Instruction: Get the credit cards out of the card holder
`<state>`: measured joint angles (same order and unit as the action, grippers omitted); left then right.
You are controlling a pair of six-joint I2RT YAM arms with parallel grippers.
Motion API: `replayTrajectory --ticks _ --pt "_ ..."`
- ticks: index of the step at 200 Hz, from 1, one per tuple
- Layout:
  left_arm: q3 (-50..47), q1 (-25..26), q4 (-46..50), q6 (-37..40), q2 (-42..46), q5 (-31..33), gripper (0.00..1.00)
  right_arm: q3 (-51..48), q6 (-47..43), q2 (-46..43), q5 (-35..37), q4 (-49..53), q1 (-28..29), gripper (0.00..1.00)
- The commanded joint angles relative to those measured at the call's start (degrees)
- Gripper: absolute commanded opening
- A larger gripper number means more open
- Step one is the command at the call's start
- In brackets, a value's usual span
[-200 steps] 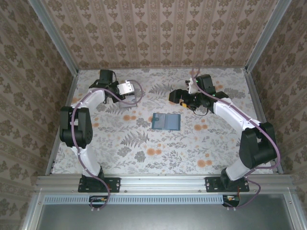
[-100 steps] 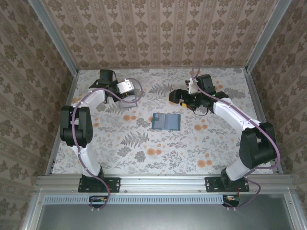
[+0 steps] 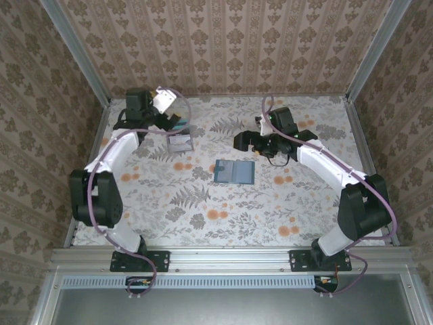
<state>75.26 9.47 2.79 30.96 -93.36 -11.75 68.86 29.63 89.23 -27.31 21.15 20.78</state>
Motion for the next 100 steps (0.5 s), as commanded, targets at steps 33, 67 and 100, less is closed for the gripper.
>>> replayTrajectory --ticks 33,67,100 --pt "2.8 -2.6 5.4 -35.6 8.9 20.5 1.00 2.2 -4.4 -3.5 10.0 4.2 4.7 1.00" --pt "2.1 -7.4 11.6 -45.0 12.5 12.7 1.00 2.4 -4.0 -2.7 12.2 5.5 6.2 1.00" --pt "-2.9 -6.4 16.0 -50.1 16.2 7.0 0.99 0.5 -1.5 -1.7 15.8 5.7 6.9 1.00"
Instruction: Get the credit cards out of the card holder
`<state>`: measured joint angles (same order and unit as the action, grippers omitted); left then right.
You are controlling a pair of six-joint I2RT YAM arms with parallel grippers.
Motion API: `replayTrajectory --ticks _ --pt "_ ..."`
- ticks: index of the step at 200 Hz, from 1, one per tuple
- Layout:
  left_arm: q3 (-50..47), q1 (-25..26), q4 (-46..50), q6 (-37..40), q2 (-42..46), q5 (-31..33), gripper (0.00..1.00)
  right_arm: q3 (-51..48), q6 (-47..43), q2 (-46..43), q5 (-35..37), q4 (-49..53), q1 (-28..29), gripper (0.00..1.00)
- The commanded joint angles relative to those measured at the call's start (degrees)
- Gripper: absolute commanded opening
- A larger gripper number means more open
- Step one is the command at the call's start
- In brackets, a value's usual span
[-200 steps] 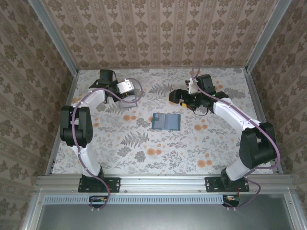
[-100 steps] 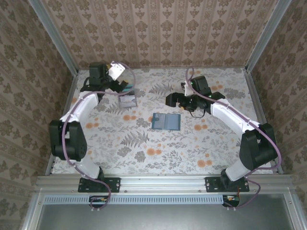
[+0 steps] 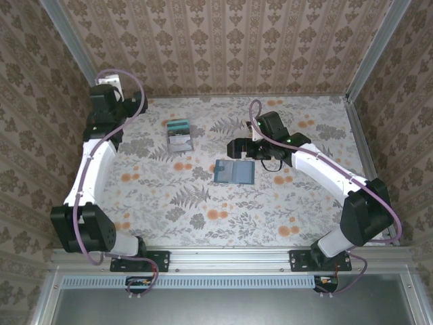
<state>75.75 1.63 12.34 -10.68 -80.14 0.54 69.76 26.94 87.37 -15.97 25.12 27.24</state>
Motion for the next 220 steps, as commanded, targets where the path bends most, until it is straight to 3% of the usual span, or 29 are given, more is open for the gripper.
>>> replayTrajectory --ticks 1,55,69,99,124,153,176,220 --pt "-3.6 1.5 6.6 -8.6 3.1 -5.4 0.99 -0.4 1.3 0.2 4.5 1.7 0.4 1.00" --pt "-16.5 11.7 9.9 -16.5 8.6 -4.3 0.84 -4.0 3.8 3.0 7.5 2.1 0.5 1.00" --pt "-19.1 15.9 10.4 -19.4 8.8 -2.9 0.83 -4.9 4.6 3.9 7.5 1.6 0.4 0.95" --pt "-24.3 27.0 7.3 -25.1 6.8 -0.5 0.68 -7.0 6.0 5.9 8.0 0.0 0.4 0.66" --pt "-24.8 33.5 6.5 -29.0 2.3 1.2 0.57 -8.0 6.5 7.8 8.3 -0.9 0.2 0.34" --pt "-22.6 39.0 6.7 -30.9 -3.5 2.7 0.55 -8.4 6.6 11.0 8.9 -0.8 -0.3 0.00" --pt "-21.3 41.2 4.7 -31.1 -6.5 2.6 0.56 -9.3 6.8 12.1 10.1 -0.9 -0.7 0.00" --pt "-18.4 41.4 1.5 -30.5 -12.7 -5.1 0.55 -10.4 6.9 14.2 10.9 -1.3 -1.7 0.00"
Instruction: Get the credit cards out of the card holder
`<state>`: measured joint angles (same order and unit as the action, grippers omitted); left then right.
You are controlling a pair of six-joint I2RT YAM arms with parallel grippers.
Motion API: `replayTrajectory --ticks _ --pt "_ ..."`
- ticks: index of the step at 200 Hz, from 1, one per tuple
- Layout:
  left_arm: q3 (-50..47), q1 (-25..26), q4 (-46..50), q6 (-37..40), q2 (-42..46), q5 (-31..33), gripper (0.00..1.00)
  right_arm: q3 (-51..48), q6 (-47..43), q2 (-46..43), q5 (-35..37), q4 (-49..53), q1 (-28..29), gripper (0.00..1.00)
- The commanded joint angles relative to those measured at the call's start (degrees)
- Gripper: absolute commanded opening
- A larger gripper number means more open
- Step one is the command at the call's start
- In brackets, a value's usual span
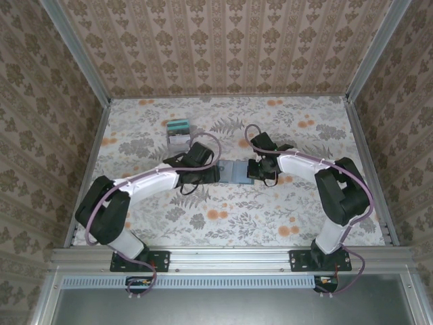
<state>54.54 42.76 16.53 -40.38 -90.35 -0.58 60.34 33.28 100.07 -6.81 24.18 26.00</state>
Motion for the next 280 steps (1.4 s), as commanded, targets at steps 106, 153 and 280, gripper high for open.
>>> replayTrajectory --ticks 106,153,280 --pt "7.9 -1.0 -3.5 1.5 -12.6 -10.1 0.51 -0.3 0.4 4.1 -0.1 -0.3 -0.4 0.00" --pt "9.5 -1.3 -2.9 2.2 -14.7 -9.8 0.51 -0.2 0.5 4.4 -0.7 -0.5 -0.4 0.00" --pt "11.7 -0.7 -3.3 3.0 -19.0 -15.9 0.51 -0.2 1.0 4.7 -2.0 -0.7 -0.4 0.00"
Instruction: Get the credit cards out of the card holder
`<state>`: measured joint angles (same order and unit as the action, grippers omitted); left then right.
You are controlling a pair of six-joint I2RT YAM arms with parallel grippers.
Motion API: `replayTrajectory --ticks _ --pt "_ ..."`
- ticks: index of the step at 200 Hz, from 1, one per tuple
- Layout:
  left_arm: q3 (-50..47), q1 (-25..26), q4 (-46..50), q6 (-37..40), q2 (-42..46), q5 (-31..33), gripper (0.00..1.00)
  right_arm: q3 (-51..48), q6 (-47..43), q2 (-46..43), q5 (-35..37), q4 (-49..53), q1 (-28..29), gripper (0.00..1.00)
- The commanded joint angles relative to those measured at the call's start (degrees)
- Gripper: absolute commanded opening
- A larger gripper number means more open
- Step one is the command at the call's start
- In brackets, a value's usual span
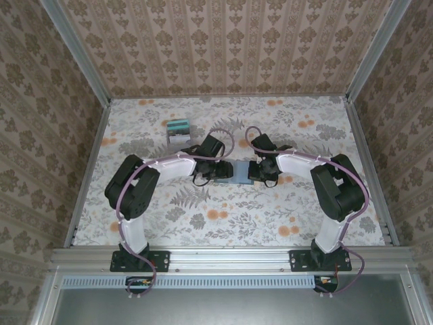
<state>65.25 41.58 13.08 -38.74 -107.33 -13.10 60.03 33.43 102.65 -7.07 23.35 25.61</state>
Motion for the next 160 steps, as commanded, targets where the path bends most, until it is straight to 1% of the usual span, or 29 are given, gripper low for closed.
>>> replayTrajectory --ticks 1,57,83,141,160 --pt "1.0 0.5 0.1 1.4 -2.1 -3.5 0.51 0.1 0.8 2.1 -1.7 0.1 0.0 0.00" --pt "1.3 0.6 -1.8 2.3 -1.9 -7.2 0.52 -0.2 0.8 1.9 -1.8 0.0 0.0 0.00" --pt "2.6 0.9 -2.9 3.2 -2.8 -10.2 0.51 -0.3 1.2 1.7 -1.9 -0.2 0.0 0.00" --pt "6.6 1.8 -3.8 4.9 -5.1 -14.4 0.51 -2.6 2.6 -4.2 -0.8 -2.5 -1.5 0.00" --pt "7.9 2.2 -4.1 5.4 -5.7 -15.9 0.51 -2.7 2.8 -4.9 -1.0 -2.4 -2.2 0.00"
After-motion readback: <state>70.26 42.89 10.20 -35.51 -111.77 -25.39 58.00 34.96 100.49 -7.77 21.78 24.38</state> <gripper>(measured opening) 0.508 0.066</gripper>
